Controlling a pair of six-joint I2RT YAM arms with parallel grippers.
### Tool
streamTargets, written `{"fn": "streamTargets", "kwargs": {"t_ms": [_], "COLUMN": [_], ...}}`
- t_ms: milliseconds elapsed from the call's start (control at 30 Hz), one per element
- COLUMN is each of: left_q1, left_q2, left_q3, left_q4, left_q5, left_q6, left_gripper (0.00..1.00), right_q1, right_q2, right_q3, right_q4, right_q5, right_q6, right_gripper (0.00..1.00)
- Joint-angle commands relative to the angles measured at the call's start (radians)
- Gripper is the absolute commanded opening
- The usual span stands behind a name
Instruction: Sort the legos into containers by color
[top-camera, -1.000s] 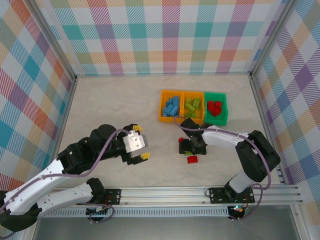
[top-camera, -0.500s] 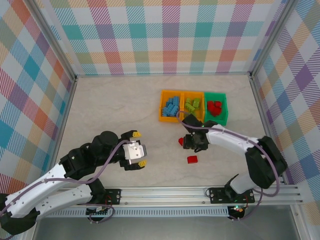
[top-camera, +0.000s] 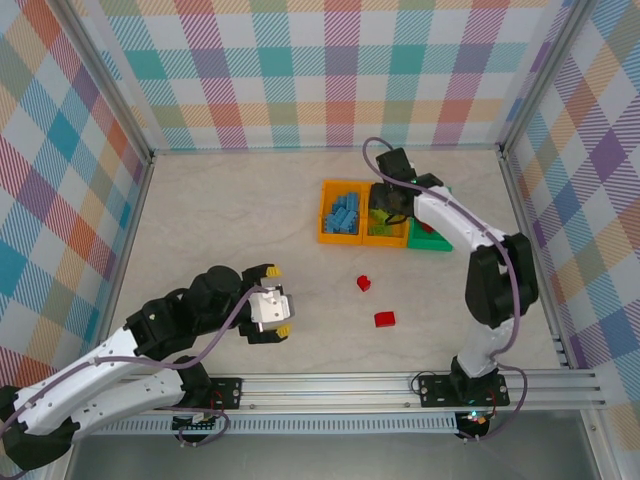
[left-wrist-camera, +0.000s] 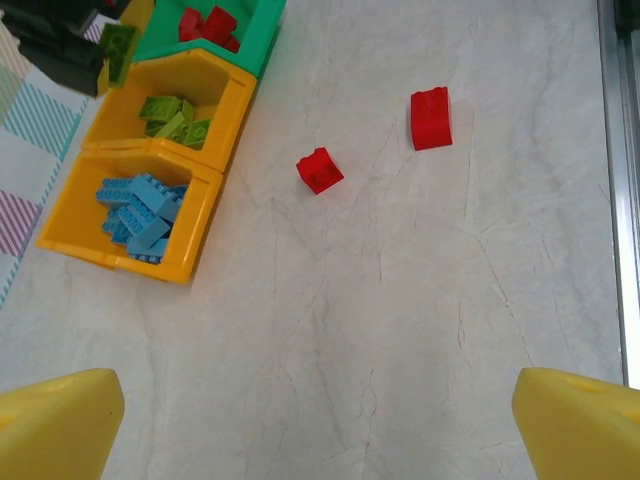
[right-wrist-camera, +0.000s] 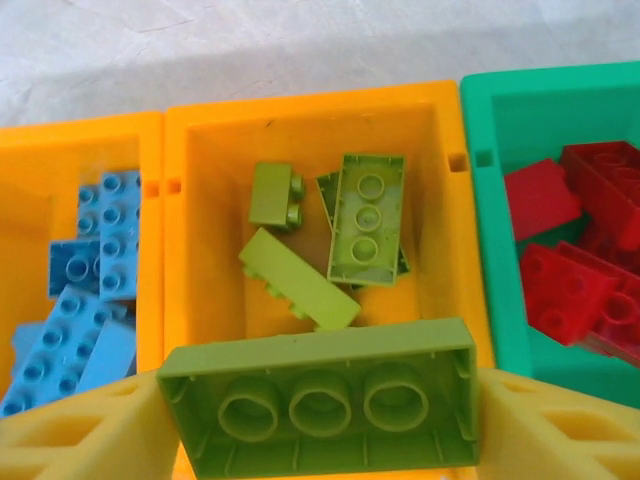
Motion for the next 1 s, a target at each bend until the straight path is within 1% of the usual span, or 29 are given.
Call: {"fn": "streamTargets", "kwargs": {"t_ms": [0,33,67,200,267,400,500,567,633,667,767,900,967], "left_q1": [-0.003,-0.003,-0.003,-0.001,0.0,0.004,0.012,0.02,0.031,0.035,0.04,0.04,0.04], "left_q2": [-0.019,-0.015,-0.01,0.001,-0.002,-0.018,-0.022,-0.026,-0.04,-0.046,-0.065,-0.08,-0.078], "left_q3": [-0.024,-0.025,-0.023,-0.012,-0.012,-0.022,-0.034,-0.045,-0.067,-0.077,-0.097,-0.112,-0.112], "left_q4": [0.033,0.032,0.03,0.023,0.023,0.029,0.032,0.047,0.067,0.077,0.106,0.12,0.122], "left_q5": [0.004,0.006,0.009,0.023,0.034,0.053,0.112,0.169,0.243,0.261,0.266,0.251,0.25], "left_q6": [0.022,0.022,0.022,0.018,0.018,0.031,0.056,0.064,0.086,0.093,0.103,0.11,0.109], "left_gripper": [1.0,1.0,1.0,1.0,1.0,1.0,1.0,1.0,1.0,1.0,1.0,1.0,1.0], "right_q1": [-0.007,-0.008,-0.008,-0.007,-0.004,0.044,0.112,0.175,0.239,0.256,0.267,0.27,0.27], "right_q2": [0.032,0.037,0.034,-0.025,-0.078,-0.229,-0.291,-0.3,-0.29,-0.279,-0.221,-0.137,-0.104], "right_q3": [0.086,0.101,0.106,0.078,0.017,-0.189,-0.291,-0.336,-0.381,-0.396,-0.418,-0.41,-0.403], "right_q4": [-0.052,-0.062,-0.066,-0.069,-0.059,0.013,-0.01,-0.037,-0.043,-0.04,-0.035,-0.018,-0.007], "right_q5": [0.011,0.004,-0.006,-0.052,-0.12,-0.304,-0.37,-0.366,-0.33,-0.316,-0.304,-0.237,-0.226], "right_q6": [-0.026,-0.026,-0.032,-0.036,-0.037,-0.084,-0.134,-0.174,-0.21,-0.216,-0.213,-0.218,-0.227], "right_gripper": [0.81,0.84,0.84,0.82,0.81,0.79,0.76,0.76,0.77,0.77,0.77,0.79,0.78]}}
